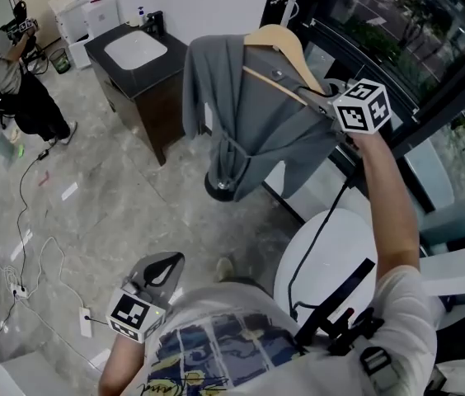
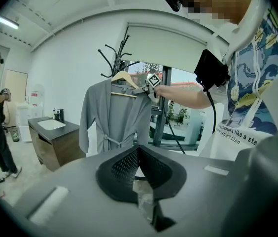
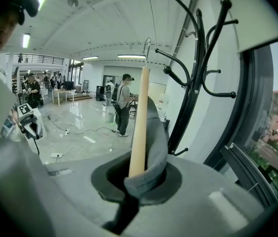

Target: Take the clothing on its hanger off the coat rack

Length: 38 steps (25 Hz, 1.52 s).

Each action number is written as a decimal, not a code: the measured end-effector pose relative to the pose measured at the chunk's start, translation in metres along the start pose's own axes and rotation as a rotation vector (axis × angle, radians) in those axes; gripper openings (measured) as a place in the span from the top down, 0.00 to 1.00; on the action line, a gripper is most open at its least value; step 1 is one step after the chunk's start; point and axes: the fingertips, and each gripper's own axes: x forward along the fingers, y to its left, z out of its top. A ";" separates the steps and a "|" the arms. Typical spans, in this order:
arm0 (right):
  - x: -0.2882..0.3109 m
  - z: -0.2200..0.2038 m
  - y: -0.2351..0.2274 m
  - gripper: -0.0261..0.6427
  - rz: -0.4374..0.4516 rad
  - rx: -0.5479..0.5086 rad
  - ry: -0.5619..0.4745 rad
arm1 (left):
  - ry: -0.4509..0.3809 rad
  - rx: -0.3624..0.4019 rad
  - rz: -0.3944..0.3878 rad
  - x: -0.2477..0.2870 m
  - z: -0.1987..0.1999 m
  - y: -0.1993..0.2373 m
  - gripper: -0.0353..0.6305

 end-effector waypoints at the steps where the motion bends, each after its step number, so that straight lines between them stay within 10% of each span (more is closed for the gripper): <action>1: -0.004 0.002 0.008 0.96 -0.004 -0.002 -0.002 | -0.003 0.001 -0.002 -0.007 -0.002 -0.001 0.94; 38: -0.133 -0.042 0.304 0.96 0.049 -0.024 -0.055 | 0.022 0.066 -0.196 -0.109 -0.053 -0.085 0.94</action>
